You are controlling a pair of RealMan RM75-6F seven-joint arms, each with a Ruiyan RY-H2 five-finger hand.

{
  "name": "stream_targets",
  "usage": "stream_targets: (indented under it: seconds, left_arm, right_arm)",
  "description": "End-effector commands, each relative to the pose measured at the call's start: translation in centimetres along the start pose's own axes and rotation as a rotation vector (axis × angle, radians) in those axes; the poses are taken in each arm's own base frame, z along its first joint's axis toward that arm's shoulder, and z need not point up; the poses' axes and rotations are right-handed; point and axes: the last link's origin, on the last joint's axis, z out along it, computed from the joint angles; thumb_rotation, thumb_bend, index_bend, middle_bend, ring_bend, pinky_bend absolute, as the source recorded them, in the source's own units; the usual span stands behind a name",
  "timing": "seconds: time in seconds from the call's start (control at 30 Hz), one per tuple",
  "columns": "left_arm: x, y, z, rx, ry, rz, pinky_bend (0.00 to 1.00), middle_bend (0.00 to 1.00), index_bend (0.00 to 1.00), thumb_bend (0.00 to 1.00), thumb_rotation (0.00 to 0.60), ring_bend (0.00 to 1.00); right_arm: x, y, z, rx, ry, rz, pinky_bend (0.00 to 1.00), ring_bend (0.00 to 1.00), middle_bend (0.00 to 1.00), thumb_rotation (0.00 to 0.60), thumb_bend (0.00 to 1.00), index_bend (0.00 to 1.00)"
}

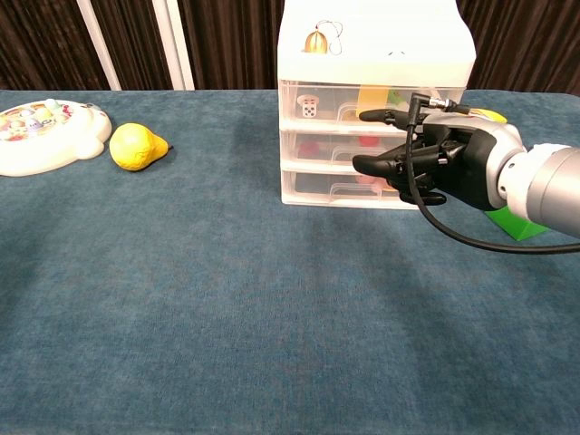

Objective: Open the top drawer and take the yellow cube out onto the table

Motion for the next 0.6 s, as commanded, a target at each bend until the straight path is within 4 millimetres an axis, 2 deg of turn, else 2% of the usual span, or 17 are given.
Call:
stream_targets:
  seconds: [0.03,0.6]
  left_arm:
    - [0.0,-0.01,0.02,0.001,0.001,0.001,0.0,0.0,0.06,0.3,0.6,0.0]
    - [-0.02,-0.02,0.07,0.004,0.003,0.004,0.0,0.0,0.06,0.3,0.6,0.0]
  right_arm:
    - [-0.1,0.02,0.14,0.0,0.0,-0.003,0.98,0.89,0.86,0.6,0.41,0.0]
    - [-0.01,0.37,1.12,-0.012,0.02,0.008,0.98,0.89,0.86,0.6,0.41,0.0]
